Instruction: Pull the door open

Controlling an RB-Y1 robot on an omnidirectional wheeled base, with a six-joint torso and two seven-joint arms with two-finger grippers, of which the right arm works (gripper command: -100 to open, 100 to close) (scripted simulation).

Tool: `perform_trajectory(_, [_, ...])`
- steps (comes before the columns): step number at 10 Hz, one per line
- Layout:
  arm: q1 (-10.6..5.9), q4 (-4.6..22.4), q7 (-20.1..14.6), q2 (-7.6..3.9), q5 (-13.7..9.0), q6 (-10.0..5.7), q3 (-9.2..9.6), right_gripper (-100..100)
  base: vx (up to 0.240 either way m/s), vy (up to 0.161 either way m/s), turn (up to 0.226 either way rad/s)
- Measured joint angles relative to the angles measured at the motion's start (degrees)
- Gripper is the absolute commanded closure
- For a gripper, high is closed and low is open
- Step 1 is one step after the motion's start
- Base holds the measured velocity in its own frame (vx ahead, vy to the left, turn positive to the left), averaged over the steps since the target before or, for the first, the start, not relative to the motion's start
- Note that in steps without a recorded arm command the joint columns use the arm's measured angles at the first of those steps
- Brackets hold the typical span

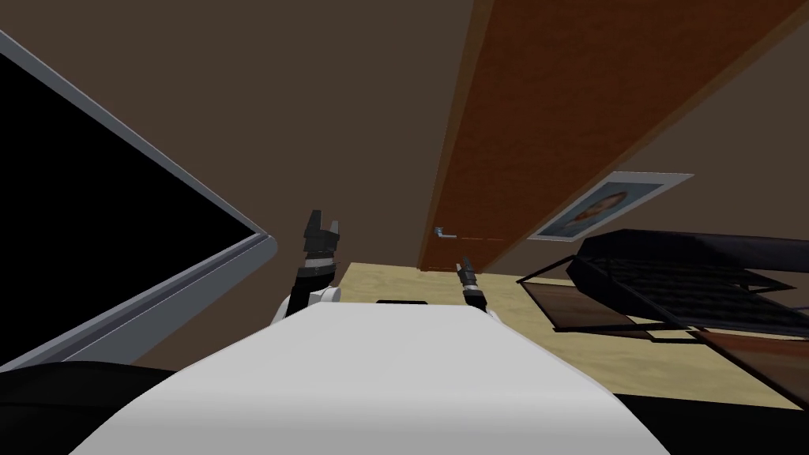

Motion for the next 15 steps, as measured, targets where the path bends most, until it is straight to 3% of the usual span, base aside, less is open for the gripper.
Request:
perform_trajectory(11, [-3.30,12.39,-2.07,-1.36,1.82,-3.78,-1.13,-100,0.134,0.020,0.006])
perform_trajectory(14, [-3.49,13.29,-1.89,-1.73,1.07,-3.85,-2.00,-100,0.174,0.003,0.164])
perform_trajectory(15, [-4.19,14.72,-1.59,-1.94,0.58,-4.16,-2.58,-100,0.182,-0.057,0.166])
